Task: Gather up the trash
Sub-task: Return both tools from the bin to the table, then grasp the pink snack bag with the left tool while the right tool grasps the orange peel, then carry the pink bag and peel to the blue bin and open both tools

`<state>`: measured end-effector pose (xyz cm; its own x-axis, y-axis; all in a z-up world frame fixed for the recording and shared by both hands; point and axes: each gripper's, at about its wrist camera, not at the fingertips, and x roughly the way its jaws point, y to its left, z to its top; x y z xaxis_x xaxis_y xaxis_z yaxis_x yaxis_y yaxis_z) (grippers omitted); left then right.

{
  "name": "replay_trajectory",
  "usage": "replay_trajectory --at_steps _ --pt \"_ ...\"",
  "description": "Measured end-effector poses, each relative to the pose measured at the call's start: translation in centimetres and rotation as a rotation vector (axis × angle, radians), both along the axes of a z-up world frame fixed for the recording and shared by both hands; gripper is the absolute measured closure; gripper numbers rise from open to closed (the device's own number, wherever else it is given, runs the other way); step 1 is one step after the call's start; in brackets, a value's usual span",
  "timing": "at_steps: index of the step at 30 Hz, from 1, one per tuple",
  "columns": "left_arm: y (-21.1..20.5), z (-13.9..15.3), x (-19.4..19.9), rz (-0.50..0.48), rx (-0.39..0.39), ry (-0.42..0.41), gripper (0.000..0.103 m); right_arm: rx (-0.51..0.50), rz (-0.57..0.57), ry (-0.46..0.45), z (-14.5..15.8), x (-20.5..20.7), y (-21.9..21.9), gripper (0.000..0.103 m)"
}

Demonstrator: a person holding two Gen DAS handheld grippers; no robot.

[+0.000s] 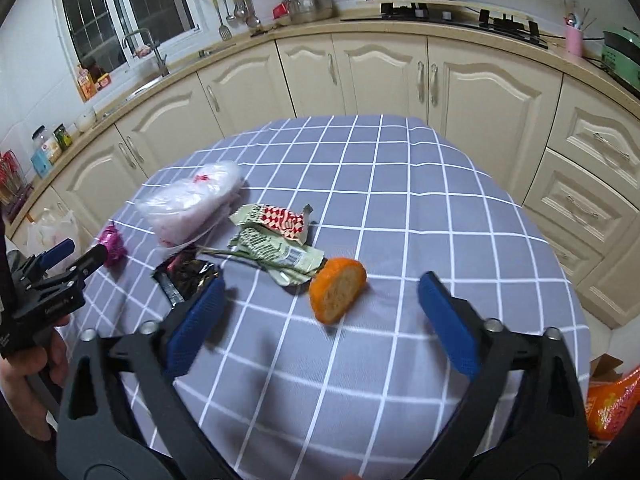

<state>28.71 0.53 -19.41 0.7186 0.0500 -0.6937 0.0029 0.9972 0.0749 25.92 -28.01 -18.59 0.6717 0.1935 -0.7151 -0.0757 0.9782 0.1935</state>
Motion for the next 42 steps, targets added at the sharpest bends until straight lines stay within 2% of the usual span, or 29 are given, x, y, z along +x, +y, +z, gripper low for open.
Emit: replay_trajectory --at_steps 1,3,5,7,8,9,14,18,27,34,42 --pt "0.0 -0.2 0.3 -0.003 -0.015 0.016 0.01 -0.007 0.0 0.011 -0.3 0.4 0.0 0.025" --pt "0.3 -0.5 1.2 -0.002 -0.044 0.042 0.01 -0.002 0.003 0.032 -0.8 0.8 -0.2 0.047" --pt "0.6 -1.1 2.1 -0.005 -0.075 0.081 0.013 0.024 0.01 0.045 -1.1 0.8 -0.6 0.062" --pt "0.8 -1.8 2.7 -0.028 -0.11 0.128 0.047 0.046 0.02 0.032 -0.9 0.3 -0.8 0.067" --pt "0.9 -1.8 2.7 -0.027 -0.11 0.125 0.051 0.053 0.021 0.025 -0.8 0.0 -0.9 0.071" --pt "0.9 -1.7 2.6 -0.042 -0.118 0.116 0.063 0.06 0.02 0.015 -0.6 -0.4 -1.1 0.071" --pt "0.0 -1.3 1.3 -0.098 -0.135 0.083 0.063 0.093 -0.009 -0.032 0.8 -3.0 -2.7 0.072" --pt "-0.9 -0.2 -1.3 -0.129 -0.169 0.036 0.063 0.11 -0.033 -0.075 2.3 -5.4 -4.0 0.072" --pt "-5.5 4.8 -7.5 -0.24 -0.222 -0.094 0.063 0.14 -0.119 -0.175 6.0 -11.4 -8.3 0.072" --pt "-12.4 7.2 -11.7 -0.39 -0.256 -0.136 0.063 0.158 -0.206 -0.233 7.8 -15.9 -12.4 0.072" --pt "-23.4 7.3 -17.2 -0.62 -0.286 -0.105 0.063 0.183 -0.39 -0.257 7.1 -23.2 -19.5 0.072"
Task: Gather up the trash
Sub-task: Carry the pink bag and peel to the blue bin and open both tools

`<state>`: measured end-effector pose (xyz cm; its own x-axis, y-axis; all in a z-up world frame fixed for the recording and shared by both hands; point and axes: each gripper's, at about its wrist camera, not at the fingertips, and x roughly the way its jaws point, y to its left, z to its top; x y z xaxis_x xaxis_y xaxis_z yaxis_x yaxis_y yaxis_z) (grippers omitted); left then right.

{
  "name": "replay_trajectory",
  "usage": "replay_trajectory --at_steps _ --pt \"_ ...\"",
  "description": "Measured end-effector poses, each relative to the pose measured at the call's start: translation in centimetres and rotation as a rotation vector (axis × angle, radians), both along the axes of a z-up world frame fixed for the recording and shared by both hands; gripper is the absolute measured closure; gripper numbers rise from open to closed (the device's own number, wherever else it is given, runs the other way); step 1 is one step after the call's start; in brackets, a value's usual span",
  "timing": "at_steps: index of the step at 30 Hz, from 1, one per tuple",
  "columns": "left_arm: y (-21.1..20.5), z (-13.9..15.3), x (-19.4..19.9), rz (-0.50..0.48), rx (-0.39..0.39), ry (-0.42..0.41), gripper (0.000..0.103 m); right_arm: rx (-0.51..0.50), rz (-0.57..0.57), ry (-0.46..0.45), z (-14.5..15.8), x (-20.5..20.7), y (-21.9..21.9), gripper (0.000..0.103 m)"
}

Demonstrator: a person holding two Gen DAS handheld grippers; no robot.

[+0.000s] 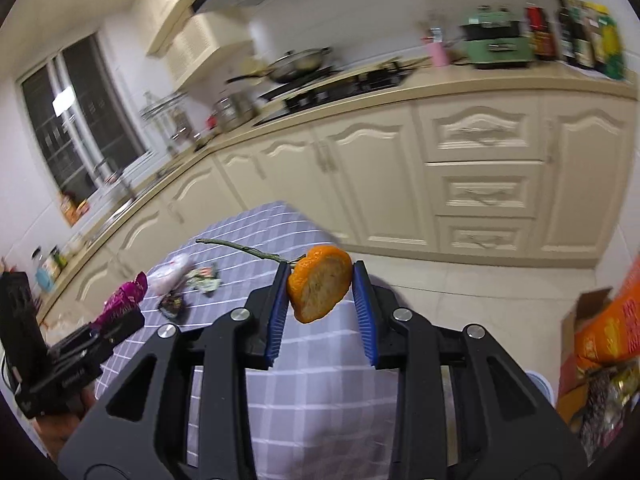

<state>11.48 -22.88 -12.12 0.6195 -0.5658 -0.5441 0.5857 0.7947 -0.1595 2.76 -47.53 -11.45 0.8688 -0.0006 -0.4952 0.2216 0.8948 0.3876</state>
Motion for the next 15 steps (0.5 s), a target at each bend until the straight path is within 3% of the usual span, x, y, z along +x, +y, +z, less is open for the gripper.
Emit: replay_trajectory --at_steps 7,15 --pt "-10.5 -2.2 -4.9 -0.239 0.049 0.02 0.063 0.055 -0.235 0.09 -4.2 -6.8 -9.2 0.072" --pt "-20.2 -8.2 -7.9 -0.433 0.174 0.09 0.063 0.169 -0.394 0.199 -11.3 -11.8 -15.2 0.072"
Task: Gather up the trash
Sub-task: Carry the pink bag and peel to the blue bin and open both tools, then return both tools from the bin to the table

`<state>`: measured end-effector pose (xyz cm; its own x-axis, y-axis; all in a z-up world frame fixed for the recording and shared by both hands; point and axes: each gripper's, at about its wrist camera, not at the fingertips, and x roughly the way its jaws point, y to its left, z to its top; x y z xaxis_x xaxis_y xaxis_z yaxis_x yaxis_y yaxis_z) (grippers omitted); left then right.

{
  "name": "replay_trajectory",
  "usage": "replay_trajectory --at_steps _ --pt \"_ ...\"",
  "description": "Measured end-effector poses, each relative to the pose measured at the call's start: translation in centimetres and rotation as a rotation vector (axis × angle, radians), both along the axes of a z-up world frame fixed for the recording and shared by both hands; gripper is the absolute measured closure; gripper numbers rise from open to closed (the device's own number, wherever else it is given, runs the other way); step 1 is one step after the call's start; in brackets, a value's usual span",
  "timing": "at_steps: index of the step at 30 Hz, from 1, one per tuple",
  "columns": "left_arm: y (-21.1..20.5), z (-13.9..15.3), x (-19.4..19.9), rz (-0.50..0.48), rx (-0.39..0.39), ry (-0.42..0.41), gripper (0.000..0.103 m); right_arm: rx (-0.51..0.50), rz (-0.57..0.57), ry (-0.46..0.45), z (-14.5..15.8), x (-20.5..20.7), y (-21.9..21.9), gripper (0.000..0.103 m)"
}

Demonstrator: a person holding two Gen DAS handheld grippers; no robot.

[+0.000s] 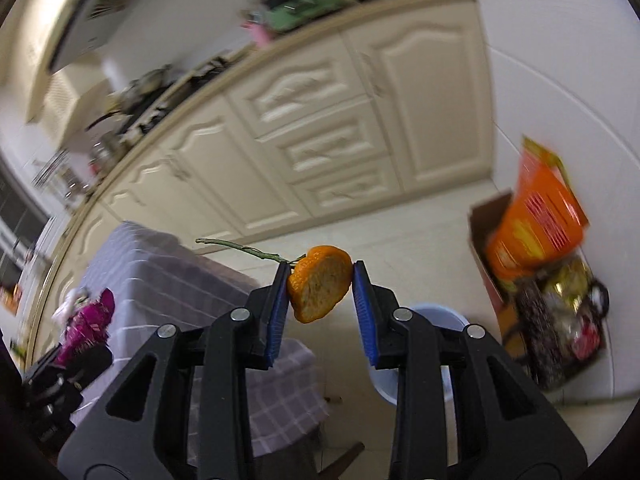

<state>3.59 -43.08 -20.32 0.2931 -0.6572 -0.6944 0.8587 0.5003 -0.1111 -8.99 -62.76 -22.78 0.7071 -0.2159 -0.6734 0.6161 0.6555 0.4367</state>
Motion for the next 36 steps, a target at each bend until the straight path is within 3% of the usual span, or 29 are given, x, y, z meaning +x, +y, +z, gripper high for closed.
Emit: replay_trajectory --at_steps 7,14,16,17,18,19,21,26,36 --pt "-6.4 -8.0 -0.9 -0.114 0.16 0.124 0.063 0.115 -0.067 0.073 -5.8 -1.4 -2.8 0.072" --pt "-11.5 -13.7 -0.4 -0.162 0.268 0.222 0.062 0.231 -0.108 0.114 -10.5 -1.5 -5.5 0.07" --pt "-12.6 -15.0 -0.1 -0.175 0.28 0.257 0.056 0.273 -0.117 0.104 -11.7 -1.4 -6.1 0.055" --pt "-13.0 -15.4 0.0 -0.175 0.293 0.261 0.046 0.283 -0.129 0.097 -12.0 -1.6 -6.3 0.036" --pt "-13.1 -15.5 0.0 -0.165 0.305 0.251 0.024 0.286 -0.142 0.098 -12.4 -1.7 -6.5 0.033" --pt "-13.1 -15.5 0.2 -0.138 0.303 0.226 0.014 0.291 -0.153 0.102 -12.5 -1.9 -6.7 0.032" --pt "-13.0 -15.1 0.5 -0.116 0.283 0.208 0.012 0.295 -0.174 0.094 -12.6 -2.4 -6.8 0.018" --pt "-12.0 -13.8 1.4 -0.063 0.264 0.189 0.012 0.265 -0.201 0.095 -11.7 -3.2 -6.7 0.007" --pt "-9.9 -9.6 1.2 -0.044 0.204 0.128 0.012 0.206 -0.192 0.074 -8.4 -2.5 -5.9 0.006"
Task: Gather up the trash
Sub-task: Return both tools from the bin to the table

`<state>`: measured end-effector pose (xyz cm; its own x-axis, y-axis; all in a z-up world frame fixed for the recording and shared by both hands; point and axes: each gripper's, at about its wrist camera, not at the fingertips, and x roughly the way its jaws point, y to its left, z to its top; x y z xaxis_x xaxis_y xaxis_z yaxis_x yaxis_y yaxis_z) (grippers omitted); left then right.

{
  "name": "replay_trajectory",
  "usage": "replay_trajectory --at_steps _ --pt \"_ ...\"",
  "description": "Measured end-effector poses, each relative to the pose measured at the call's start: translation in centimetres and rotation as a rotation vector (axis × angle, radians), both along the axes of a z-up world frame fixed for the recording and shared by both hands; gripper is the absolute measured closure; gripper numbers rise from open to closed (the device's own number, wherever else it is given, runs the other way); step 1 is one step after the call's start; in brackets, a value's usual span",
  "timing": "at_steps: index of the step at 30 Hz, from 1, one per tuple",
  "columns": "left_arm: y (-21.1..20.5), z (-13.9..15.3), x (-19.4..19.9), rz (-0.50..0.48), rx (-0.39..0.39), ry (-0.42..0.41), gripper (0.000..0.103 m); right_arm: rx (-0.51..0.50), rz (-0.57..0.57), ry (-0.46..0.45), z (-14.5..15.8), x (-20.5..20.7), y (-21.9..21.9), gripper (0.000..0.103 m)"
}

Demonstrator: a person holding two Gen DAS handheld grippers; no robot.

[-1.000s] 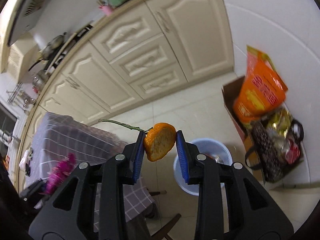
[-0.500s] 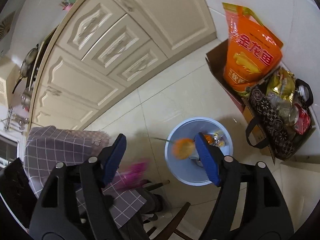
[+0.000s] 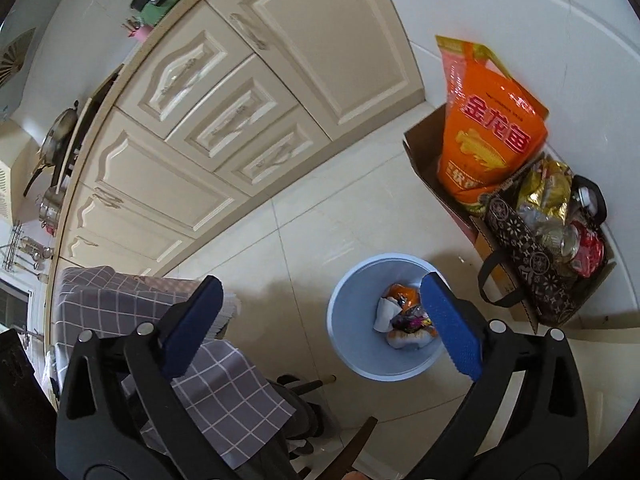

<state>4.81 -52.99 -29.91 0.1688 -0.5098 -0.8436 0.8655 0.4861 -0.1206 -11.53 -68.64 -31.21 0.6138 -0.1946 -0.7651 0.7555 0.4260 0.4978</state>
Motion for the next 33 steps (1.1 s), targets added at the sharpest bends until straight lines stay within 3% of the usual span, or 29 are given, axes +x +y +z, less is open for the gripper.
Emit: replay_trajectory --at_steps 16,22,33 --pt "3.3 6.4 -0.7 0.009 -0.107 -0.072 0.012 -0.09 0.081 -0.054 5.7 3.5 2.6 0.006" --pt "6.7 10.9 -0.6 0.038 -0.181 -0.147 0.012 -0.14 0.146 -0.103 9.1 5.9 4.7 0.006" --pt "15.8 17.5 2.7 0.187 -0.272 -0.28 0.012 -0.238 0.339 -0.191 15.5 12.4 12.4 0.006"
